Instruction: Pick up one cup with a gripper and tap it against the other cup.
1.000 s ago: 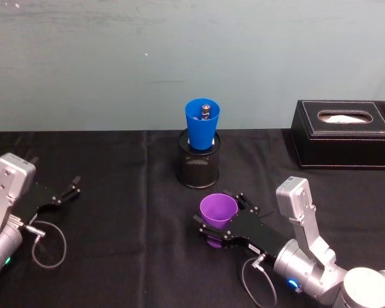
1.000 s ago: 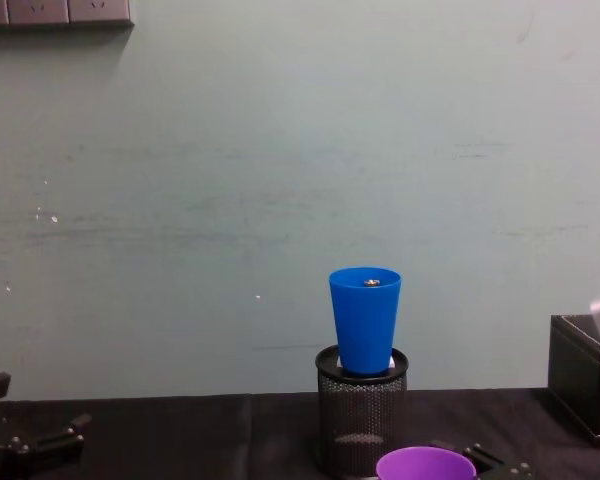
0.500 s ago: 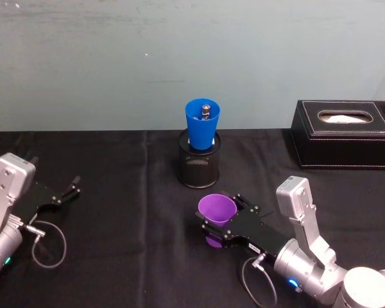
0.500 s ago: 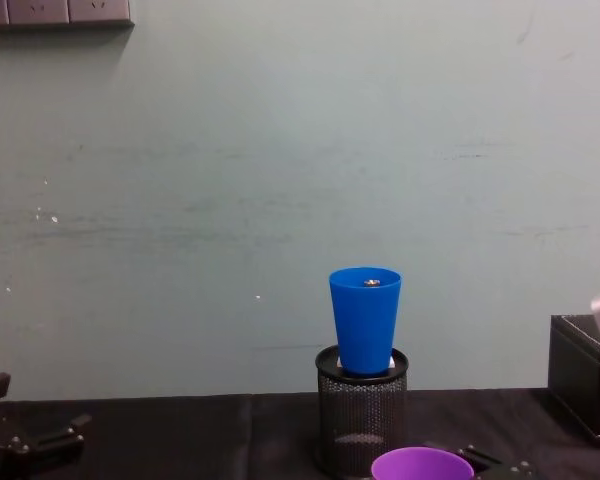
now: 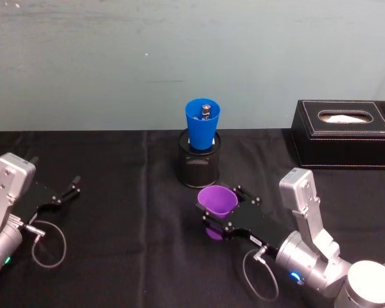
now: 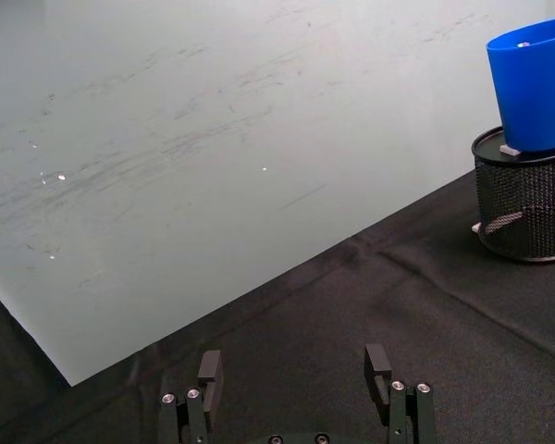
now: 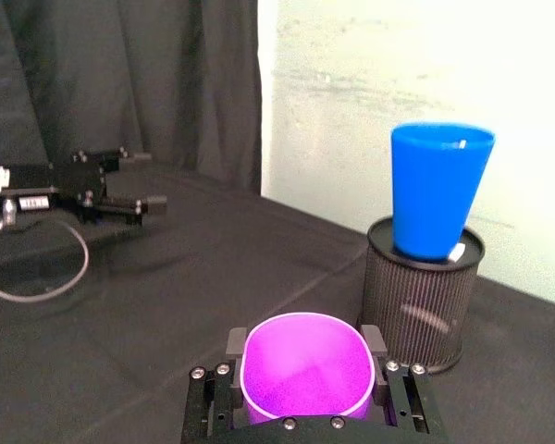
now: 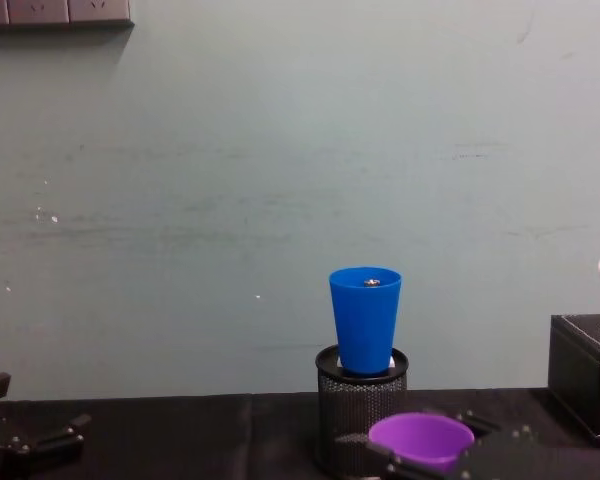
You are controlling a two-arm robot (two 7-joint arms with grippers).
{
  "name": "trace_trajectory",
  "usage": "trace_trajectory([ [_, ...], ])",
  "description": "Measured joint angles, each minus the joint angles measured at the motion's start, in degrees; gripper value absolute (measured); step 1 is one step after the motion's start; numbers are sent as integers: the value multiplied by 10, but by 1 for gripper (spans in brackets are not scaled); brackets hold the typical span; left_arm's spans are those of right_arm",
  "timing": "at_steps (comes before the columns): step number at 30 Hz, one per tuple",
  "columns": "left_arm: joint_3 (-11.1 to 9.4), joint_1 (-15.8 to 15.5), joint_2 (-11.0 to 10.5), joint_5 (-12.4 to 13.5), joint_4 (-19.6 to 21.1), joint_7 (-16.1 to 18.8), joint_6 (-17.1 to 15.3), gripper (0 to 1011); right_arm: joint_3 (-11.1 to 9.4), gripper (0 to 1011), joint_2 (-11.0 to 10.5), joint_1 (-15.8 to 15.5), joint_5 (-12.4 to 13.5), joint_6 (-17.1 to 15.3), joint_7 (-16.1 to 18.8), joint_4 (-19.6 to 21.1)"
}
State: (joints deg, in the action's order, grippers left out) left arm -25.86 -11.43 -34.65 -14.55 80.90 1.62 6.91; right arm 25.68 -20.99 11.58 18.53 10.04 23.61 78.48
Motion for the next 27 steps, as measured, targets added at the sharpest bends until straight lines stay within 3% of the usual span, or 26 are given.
trace_trajectory([
  [8,0,0,0,0,0,0,0,1000,-20,744,-2,-5,11,-35,10,51],
  [18,0,0,0,0,0,0,0,1000,-40,746,-10,5,43,-89,21,123],
  [27,0,0,0,0,0,0,0,1000,-39,746,-16,8,54,-99,23,139],
])
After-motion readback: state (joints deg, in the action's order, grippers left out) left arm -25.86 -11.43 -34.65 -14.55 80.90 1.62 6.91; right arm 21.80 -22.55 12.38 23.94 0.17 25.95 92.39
